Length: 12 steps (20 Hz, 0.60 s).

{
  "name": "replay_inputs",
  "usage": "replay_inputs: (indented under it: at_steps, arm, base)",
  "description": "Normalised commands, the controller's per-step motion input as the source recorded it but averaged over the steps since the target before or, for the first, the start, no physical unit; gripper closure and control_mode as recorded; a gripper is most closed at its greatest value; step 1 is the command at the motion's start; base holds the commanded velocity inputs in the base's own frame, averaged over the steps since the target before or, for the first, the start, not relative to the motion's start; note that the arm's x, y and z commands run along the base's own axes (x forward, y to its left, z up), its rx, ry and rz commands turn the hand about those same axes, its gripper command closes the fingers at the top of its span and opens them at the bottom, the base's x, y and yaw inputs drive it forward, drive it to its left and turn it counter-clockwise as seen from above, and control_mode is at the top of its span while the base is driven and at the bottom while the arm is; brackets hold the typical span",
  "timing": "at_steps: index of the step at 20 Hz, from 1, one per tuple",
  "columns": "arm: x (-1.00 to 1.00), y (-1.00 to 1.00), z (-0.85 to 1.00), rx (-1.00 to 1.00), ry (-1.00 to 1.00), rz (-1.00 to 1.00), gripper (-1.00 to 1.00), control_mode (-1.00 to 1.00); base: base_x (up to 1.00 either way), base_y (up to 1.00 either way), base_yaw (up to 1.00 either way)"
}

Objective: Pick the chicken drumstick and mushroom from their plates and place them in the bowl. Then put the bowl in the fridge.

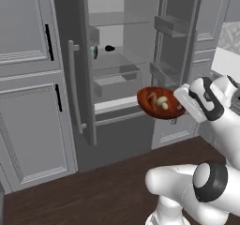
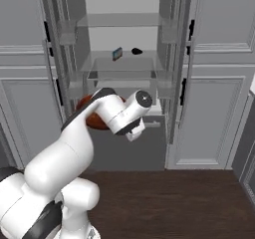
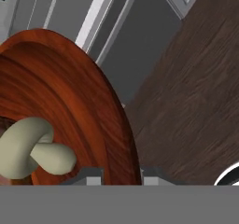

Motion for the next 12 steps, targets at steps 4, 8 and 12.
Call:
replay_inputs:
  at_steps: [4, 8, 12]
  arm:
    - [0.00, 0.00, 0.00, 0.00, 0.00, 0.00, 1.00, 1.00]
    - [0.00, 0.00, 0.00, 0.00, 0.00, 0.00, 1.00, 1.00]
    - [0.00, 0.00, 0.00, 0.00, 0.00, 0.00, 1.00, 1.00]
  base:
    - [0.99, 0.00, 0.00]
    - [0.93, 0.00, 0.00]
    - [0.62, 0.00, 0.03]
